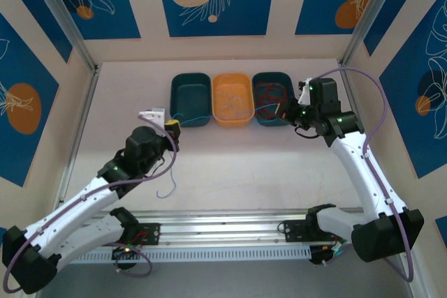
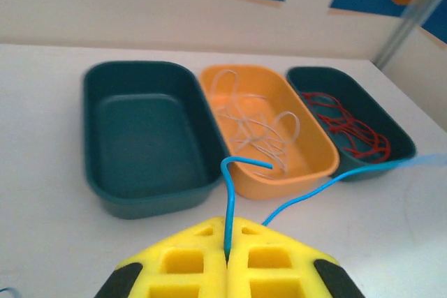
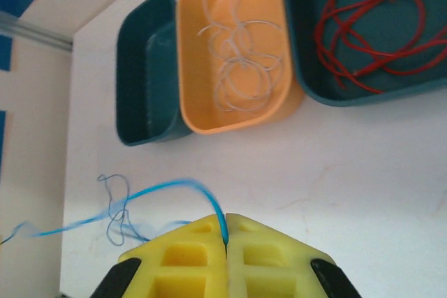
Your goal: Untangle the cables
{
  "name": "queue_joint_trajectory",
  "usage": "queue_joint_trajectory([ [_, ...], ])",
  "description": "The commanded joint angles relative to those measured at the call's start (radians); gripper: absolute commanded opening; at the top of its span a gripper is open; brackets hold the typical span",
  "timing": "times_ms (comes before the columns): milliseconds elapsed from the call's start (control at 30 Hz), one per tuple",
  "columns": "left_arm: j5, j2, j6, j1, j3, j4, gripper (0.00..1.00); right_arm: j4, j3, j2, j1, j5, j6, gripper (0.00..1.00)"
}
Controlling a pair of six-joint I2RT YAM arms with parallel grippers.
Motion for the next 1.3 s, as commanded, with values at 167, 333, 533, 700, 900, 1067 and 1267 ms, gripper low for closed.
queue_joint_trajectory([
  [167,-0.224,-0.136,0.086,0.006,-0.017,-0.152,0.0,-0.081,-0.013,-0.056,-0.006,0.147,0.004,0.0],
  [333,-0.213,-0.16,0.099,0.007,-0.016,-0.157,0.0,-0.061,-0.011,-0.055,-0.001,0.1,-0.022,0.0],
  [533,-0.129,-0.114,0.068,0.006,-0.031,-0.12,0.0,0.01,0.011,-0.037,0.043,-0.029,-0.047,0.0],
  [700,-0.087,-0.064,0.038,0.008,-0.037,-0.1,0.0,0.022,0.073,0.007,0.124,-0.071,-0.077,0.0],
  [900,-0.074,-0.036,-0.01,0.008,-0.048,-0.109,0.33,0.029,0.191,0.099,0.227,-0.058,-0.109,0.0],
  [1067,-0.101,-0.038,-0.056,0.007,-0.057,-0.166,0.61,0.039,0.308,0.201,0.287,-0.055,-0.136,0.0],
  [1267,-0.169,-0.061,-0.121,0.01,-0.071,-0.253,0.9,0.034,0.483,0.35,0.339,-0.048,-0.184,0.0],
])
